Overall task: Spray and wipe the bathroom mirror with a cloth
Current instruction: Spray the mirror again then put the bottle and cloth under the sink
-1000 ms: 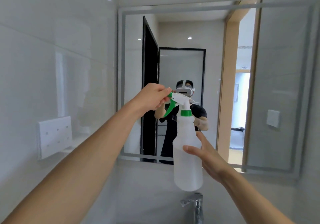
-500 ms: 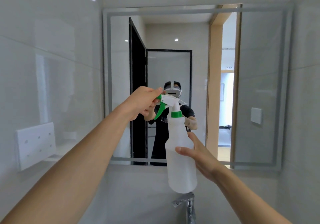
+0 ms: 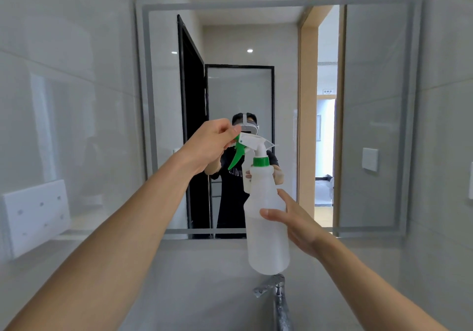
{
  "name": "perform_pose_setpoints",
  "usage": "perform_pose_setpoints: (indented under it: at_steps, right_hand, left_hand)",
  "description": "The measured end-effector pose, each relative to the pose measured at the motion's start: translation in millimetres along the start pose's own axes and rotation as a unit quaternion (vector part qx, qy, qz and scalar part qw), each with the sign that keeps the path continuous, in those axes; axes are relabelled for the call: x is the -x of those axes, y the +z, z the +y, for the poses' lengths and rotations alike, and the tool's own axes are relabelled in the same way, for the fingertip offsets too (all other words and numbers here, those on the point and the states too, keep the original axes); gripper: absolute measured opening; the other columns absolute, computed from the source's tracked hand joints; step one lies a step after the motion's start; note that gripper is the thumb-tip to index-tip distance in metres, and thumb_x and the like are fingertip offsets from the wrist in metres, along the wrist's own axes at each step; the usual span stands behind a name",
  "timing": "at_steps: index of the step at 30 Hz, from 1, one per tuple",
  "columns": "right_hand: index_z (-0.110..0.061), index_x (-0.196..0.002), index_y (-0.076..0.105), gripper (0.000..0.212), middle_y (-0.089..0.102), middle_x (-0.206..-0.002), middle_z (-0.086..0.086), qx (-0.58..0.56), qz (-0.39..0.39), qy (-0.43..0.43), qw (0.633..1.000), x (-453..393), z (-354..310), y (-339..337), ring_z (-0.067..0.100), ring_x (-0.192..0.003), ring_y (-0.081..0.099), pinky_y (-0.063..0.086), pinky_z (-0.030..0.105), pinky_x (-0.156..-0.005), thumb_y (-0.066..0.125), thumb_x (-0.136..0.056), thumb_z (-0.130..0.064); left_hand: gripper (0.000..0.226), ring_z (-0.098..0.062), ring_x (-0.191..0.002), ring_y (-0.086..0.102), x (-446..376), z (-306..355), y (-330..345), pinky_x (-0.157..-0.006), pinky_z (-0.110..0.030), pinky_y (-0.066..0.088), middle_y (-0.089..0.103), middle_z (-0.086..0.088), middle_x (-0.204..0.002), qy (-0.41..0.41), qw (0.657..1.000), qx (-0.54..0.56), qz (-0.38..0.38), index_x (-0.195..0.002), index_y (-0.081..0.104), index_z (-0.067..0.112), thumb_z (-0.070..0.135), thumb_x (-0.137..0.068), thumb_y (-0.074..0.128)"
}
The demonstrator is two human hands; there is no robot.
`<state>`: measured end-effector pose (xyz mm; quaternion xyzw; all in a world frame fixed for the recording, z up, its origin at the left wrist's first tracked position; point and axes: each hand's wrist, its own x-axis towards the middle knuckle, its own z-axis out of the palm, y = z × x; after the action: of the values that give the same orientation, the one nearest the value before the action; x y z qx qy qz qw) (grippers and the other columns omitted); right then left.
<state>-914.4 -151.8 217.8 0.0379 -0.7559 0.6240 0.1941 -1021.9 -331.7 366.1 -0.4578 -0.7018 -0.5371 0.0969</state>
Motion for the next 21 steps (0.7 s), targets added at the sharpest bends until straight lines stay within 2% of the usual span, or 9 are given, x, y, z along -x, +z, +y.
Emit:
perform_pose_setpoints:
  at_steps: [4,9,13,19,21]
  right_hand:
    - [-0.025,-0.136,0.049,0.088,0.066,-0.127,0.009,-0.013,-0.007,0.006,1.0,-3.5,5.6,1.5,0.03,-0.116,0.066,0.05,0.055,-0.106,0.084,-0.058,-0.048]
    - [-0.023,-0.136,0.05,0.087,0.066,-0.128,0.01,-0.017,-0.001,0.008,1.0,-7.4,11.7,5.4,0.03,-0.117,0.066,0.049,0.055,-0.107,0.084,-0.059,-0.046]
    - [-0.023,-0.137,0.049,0.087,0.066,-0.128,0.01,-0.019,0.0,0.008,1.0,-10.2,14.0,7.3,0.03,-0.117,0.066,0.05,0.055,-0.106,0.083,-0.06,-0.046]
    - [-0.023,-0.138,0.047,0.089,0.065,-0.129,0.012,-0.018,0.007,0.002,1.0,-11.5,9.1,9.7,0.032,-0.117,0.066,0.052,0.055,-0.104,0.082,-0.06,-0.048]
    - [-0.024,-0.137,0.049,0.086,0.067,-0.127,0.011,-0.02,0.015,-0.003,1.0,-9.5,5.7,8.6,0.032,-0.116,0.067,0.053,0.055,-0.102,0.082,-0.06,-0.047]
  left_hand:
    - [0.028,-0.022,-0.062,0.031,0.0,-4.5,-2.4,-0.058,-0.032,0.028,0.043,-0.003,-0.063,0.022,0.999,0.033,-0.019,-0.073,0.052,0.014,0.017,-0.1,0.057]
    - [0.024,-0.016,-0.059,0.035,0.9,-10.9,-4.1,-0.058,-0.031,0.031,0.047,-0.003,-0.063,0.027,0.998,0.046,-0.029,-0.076,0.053,0.011,0.014,-0.1,0.056]
    - [0.02,-0.016,-0.06,0.041,2.1,-17.8,-2.2,-0.06,-0.031,0.038,0.052,-0.006,-0.069,0.02,0.999,0.049,-0.005,-0.083,0.058,0.007,0.019,-0.1,0.057]
    - [0.037,-0.011,-0.063,0.049,9.6,-21.9,2.8,-0.058,-0.025,0.039,0.06,-0.001,-0.075,-0.013,0.994,0.107,0.031,-0.09,0.065,0.009,0.034,-0.105,0.043]
    - [0.04,-0.013,-0.066,0.054,12.9,-27.8,3.7,-0.059,-0.026,0.042,0.063,-0.002,-0.077,-0.033,0.992,0.115,0.039,-0.093,0.067,0.008,0.033,-0.106,0.038]
